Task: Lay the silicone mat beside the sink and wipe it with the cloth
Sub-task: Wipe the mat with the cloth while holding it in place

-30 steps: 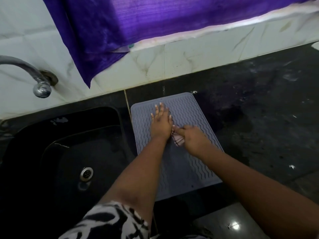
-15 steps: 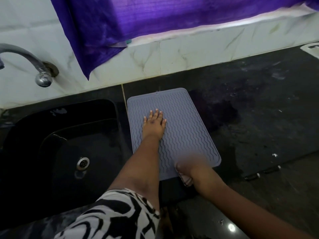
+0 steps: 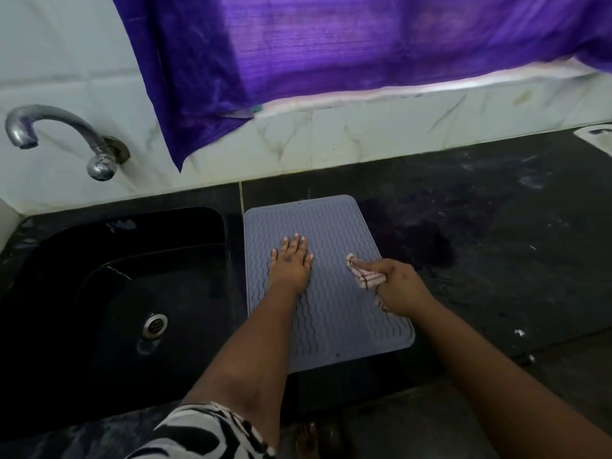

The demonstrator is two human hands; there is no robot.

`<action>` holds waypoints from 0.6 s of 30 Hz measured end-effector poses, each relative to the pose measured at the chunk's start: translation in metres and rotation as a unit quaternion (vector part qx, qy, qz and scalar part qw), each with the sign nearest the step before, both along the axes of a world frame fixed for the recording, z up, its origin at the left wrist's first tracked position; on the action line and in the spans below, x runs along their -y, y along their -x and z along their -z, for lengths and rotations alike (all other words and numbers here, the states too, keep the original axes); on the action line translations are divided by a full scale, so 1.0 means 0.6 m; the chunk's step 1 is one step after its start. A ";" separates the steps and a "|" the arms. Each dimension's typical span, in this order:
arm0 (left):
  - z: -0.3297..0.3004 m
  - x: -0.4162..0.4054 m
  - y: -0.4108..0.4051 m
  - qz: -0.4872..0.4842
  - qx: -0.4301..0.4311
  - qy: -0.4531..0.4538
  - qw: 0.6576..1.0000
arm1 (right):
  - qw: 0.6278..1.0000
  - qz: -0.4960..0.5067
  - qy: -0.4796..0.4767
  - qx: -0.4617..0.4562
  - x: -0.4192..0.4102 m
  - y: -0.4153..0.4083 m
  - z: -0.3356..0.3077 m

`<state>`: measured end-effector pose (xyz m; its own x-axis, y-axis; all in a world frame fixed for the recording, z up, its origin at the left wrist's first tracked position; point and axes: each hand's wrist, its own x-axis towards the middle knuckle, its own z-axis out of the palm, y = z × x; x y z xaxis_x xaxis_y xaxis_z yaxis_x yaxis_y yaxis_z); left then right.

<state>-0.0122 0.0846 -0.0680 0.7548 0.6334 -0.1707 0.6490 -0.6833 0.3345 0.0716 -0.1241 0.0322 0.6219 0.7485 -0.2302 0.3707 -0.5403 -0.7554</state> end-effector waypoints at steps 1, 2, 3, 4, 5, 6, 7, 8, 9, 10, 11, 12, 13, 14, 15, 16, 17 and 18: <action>0.000 0.002 -0.002 -0.008 0.004 0.001 1.000 | 1.000 0.013 0.006 -0.026 -0.021 -0.016 -0.001; 0.001 0.007 -0.002 -0.020 0.013 0.002 1.000 | 0.998 0.024 0.006 -0.050 -0.040 -0.028 -0.003; 0.002 0.015 0.000 -0.031 0.023 0.001 0.999 | 0.998 0.028 0.003 -0.054 -0.058 -0.041 -0.003; 0.005 0.019 -0.001 -0.038 0.034 -0.003 0.999 | 0.998 0.032 -0.009 -0.045 -0.082 -0.055 0.000; 0.008 0.021 -0.003 -0.044 0.043 -0.006 0.998 | 0.999 0.033 -0.020 -0.027 -0.107 -0.068 0.000; 0.011 0.022 -0.005 -0.049 0.049 -0.007 0.998 | 0.999 0.035 -0.037 -0.018 -0.133 -0.077 -0.003; 0.012 0.022 -0.008 -0.053 0.052 -0.004 0.997 | 0.998 0.039 -0.053 -0.019 -0.161 -0.088 -0.003; 0.012 0.020 -0.009 -0.057 0.051 0.000 0.997 | 0.996 0.044 -0.065 -0.037 -0.190 -0.100 -0.003; 0.012 0.020 -0.010 -0.060 0.047 -0.001 0.997 | 0.996 0.045 -0.070 -0.046 -0.219 -0.112 -0.003; 0.011 0.022 -0.010 -0.061 0.037 -0.016 0.997 | 0.996 0.044 -0.065 -0.042 -0.249 -0.126 -0.002; 0.010 0.024 -0.007 -0.058 0.027 -0.043 0.997 | 0.999 0.033 -0.038 -0.012 -0.279 -0.140 0.003; 0.009 0.023 -0.005 -0.053 0.025 -0.067 0.996 | 1.000 0.023 -0.001 0.022 -0.306 -0.155 0.009; 0.008 0.021 -0.002 -0.046 0.039 -0.083 0.995 | 0.996 0.012 0.049 0.067 -0.328 -0.168 0.019; 0.006 0.014 -0.002 -0.044 0.062 -0.094 0.993 | 0.989 -0.005 0.098 0.108 -0.347 -0.179 0.028; 0.004 0.000 -0.009 -0.047 0.087 -0.103 0.990 | 0.977 -0.033 0.146 0.153 -0.363 -0.189 0.038; 0.000 -0.021 -0.023 -0.054 0.108 -0.098 0.988 | 0.959 -0.071 0.189 0.197 -0.376 -0.194 0.047; -0.005 -0.047 -0.043 -0.058 0.121 -0.085 0.987 | 0.938 -0.110 0.225 0.239 -0.384 -0.194 0.055; -0.010 -0.072 -0.065 -0.049 0.124 -0.070 0.989 | 0.918 -0.142 0.244 0.278 -0.387 -0.193 0.068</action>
